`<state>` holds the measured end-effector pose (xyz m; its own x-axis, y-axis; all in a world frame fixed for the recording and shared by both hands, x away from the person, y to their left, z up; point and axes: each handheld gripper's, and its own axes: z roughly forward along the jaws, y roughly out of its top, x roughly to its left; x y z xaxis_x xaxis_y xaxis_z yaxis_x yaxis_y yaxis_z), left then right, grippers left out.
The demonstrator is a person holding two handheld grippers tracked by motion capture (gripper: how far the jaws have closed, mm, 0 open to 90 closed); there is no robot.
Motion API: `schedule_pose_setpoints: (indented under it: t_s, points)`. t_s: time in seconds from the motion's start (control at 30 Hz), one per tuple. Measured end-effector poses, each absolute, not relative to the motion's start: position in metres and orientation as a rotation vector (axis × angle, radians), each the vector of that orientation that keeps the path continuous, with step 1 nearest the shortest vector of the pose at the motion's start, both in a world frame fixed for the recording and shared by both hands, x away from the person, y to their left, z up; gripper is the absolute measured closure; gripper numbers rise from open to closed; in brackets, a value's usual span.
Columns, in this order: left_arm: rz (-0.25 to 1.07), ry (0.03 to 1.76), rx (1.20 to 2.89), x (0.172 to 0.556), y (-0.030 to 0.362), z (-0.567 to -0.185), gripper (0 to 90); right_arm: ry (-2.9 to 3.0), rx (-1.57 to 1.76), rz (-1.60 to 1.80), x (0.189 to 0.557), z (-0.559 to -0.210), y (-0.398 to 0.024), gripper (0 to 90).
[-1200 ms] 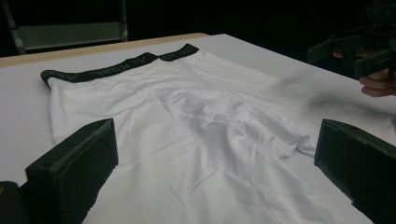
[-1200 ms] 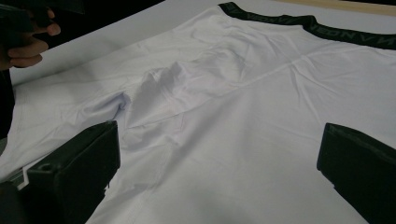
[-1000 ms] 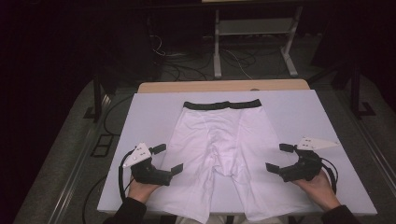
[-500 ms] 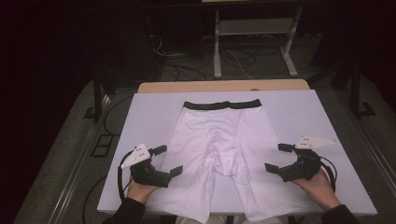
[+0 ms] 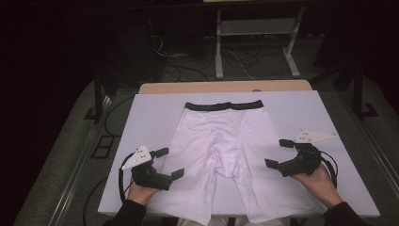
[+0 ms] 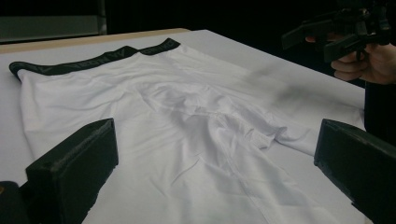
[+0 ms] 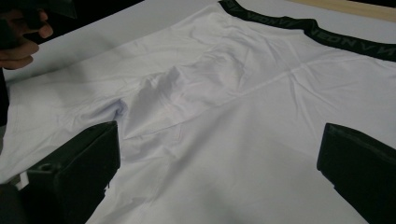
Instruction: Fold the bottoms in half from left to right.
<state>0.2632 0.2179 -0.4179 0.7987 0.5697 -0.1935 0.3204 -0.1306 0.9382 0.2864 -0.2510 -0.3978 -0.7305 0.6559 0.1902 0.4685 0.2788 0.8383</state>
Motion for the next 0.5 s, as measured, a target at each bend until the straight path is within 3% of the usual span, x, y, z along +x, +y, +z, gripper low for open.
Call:
schedule_pose_setpoints:
  t_s: [0.5]
  points:
    - [0.242,0.693,1.739,0.263,0.218,-0.418,0.0,2.368,1.016,1.434,0.310,-0.371,-0.241,0.0]
